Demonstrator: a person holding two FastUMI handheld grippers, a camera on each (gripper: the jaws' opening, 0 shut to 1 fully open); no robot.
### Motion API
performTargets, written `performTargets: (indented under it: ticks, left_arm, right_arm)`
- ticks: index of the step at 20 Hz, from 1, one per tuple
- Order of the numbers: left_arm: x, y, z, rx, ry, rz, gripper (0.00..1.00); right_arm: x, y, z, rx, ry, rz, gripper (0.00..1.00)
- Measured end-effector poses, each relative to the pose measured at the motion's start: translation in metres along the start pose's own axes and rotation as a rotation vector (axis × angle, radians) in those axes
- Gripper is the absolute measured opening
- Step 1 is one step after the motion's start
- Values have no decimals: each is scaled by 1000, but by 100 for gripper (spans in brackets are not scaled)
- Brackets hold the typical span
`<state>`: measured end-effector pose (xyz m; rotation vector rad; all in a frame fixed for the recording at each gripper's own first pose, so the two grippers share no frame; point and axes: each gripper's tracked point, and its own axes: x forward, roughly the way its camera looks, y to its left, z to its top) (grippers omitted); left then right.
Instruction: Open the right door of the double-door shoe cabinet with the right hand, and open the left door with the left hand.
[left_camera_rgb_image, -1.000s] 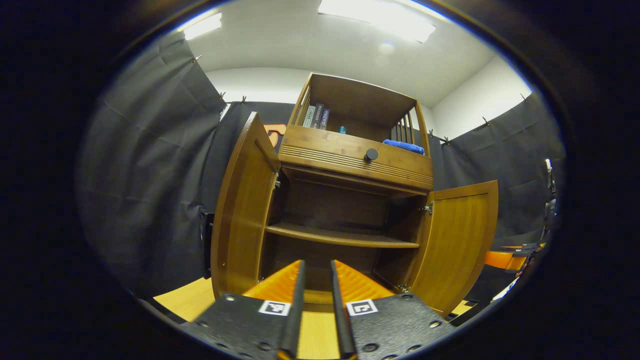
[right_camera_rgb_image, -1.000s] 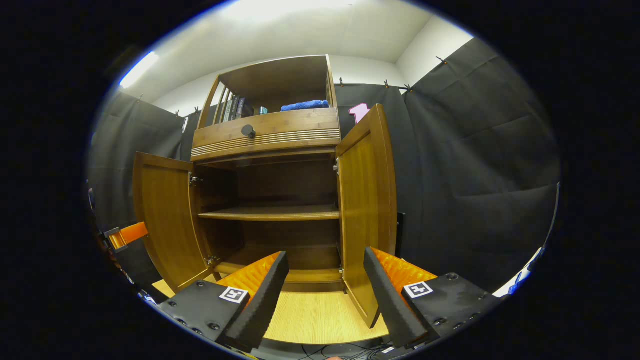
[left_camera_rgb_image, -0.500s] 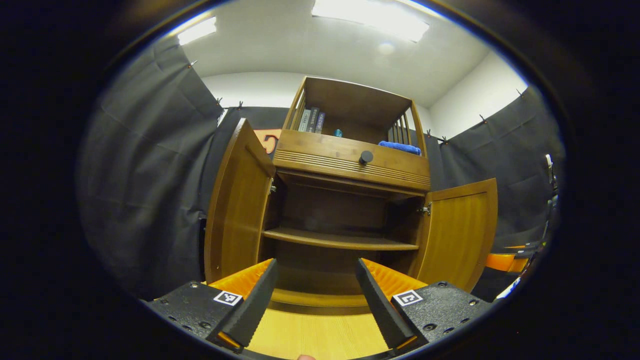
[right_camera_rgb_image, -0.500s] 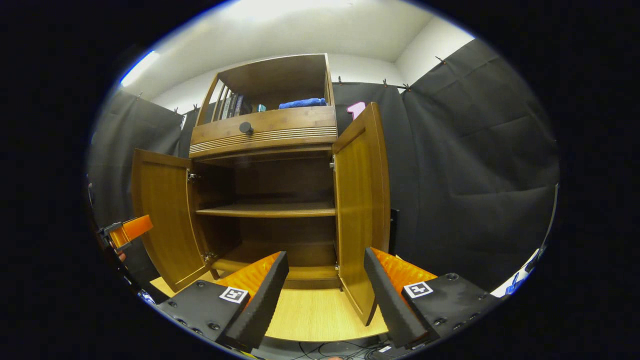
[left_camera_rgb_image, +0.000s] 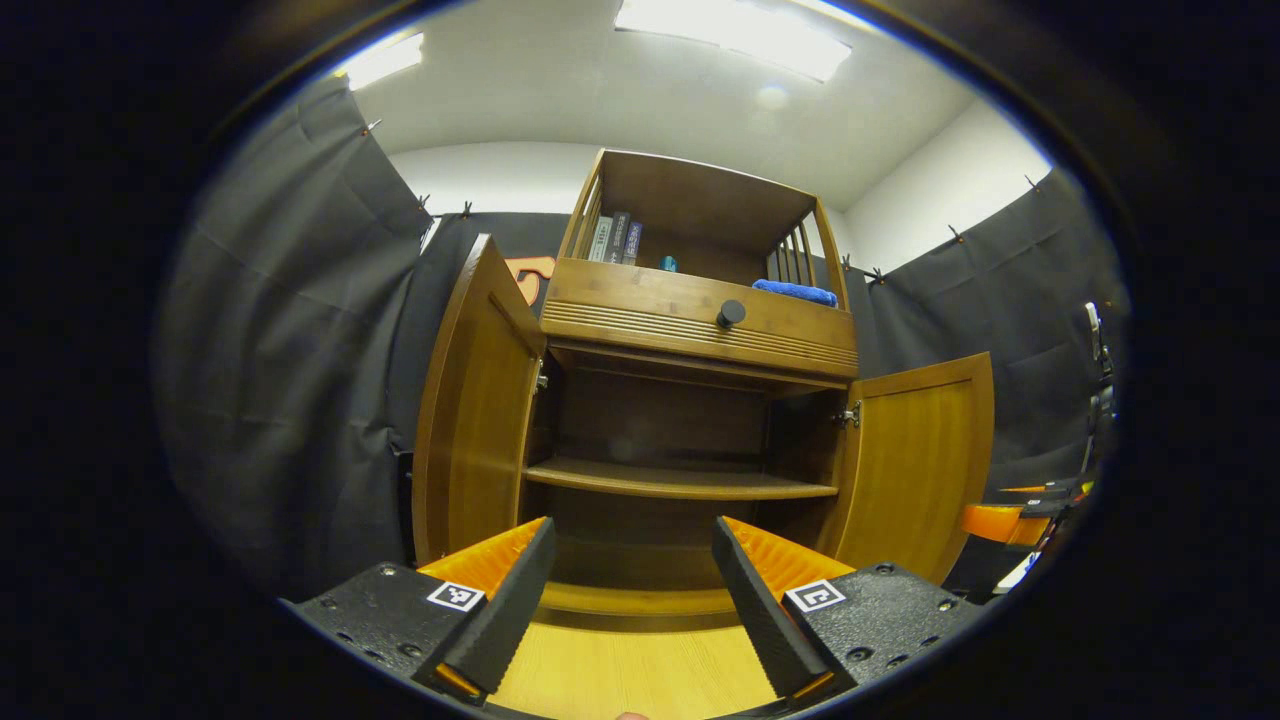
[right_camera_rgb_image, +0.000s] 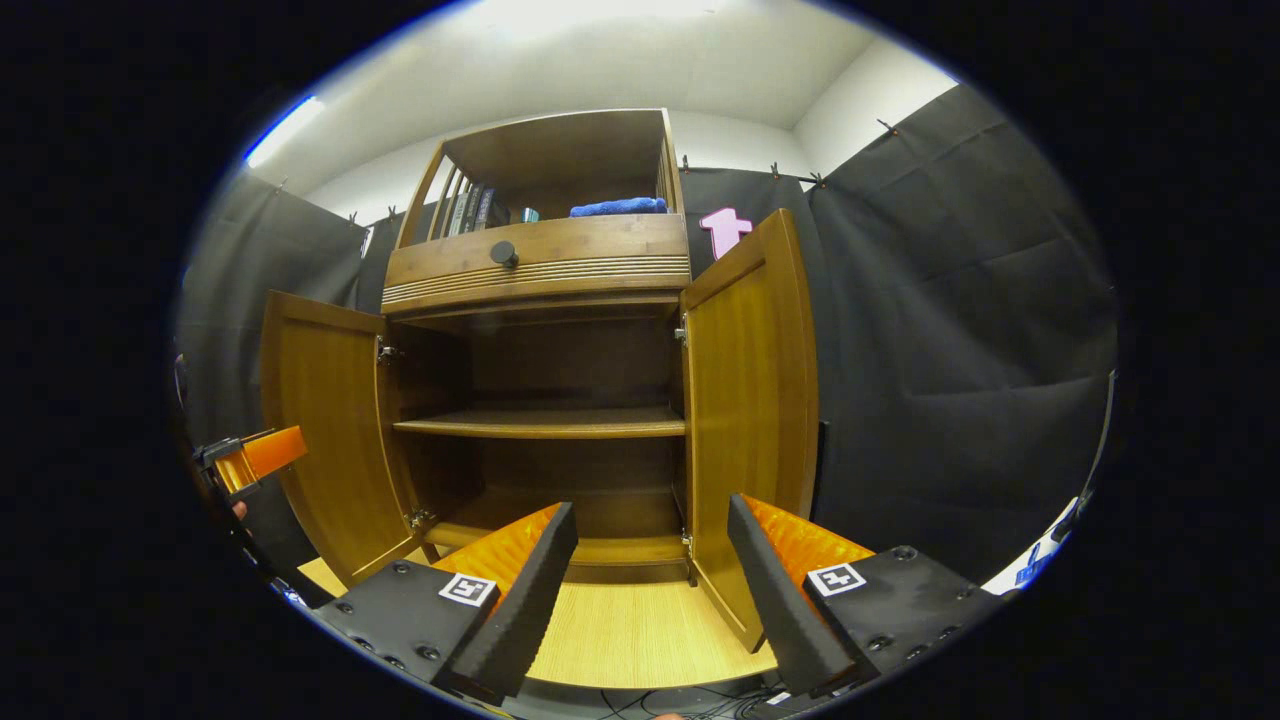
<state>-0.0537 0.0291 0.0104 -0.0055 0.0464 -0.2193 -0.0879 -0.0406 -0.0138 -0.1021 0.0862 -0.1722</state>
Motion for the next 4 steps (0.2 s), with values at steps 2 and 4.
performTargets:
  ticks: [2, 4]
  left_arm:
    - [1, 1, 2, 2, -1, -6, 92]
    - [0, 1, 1, 0, 0, -12, 92]
  right_arm:
    - [1, 3, -1, 0, 0, 1, 98]
    - [2, 7, -1, 6, 3, 5, 89]
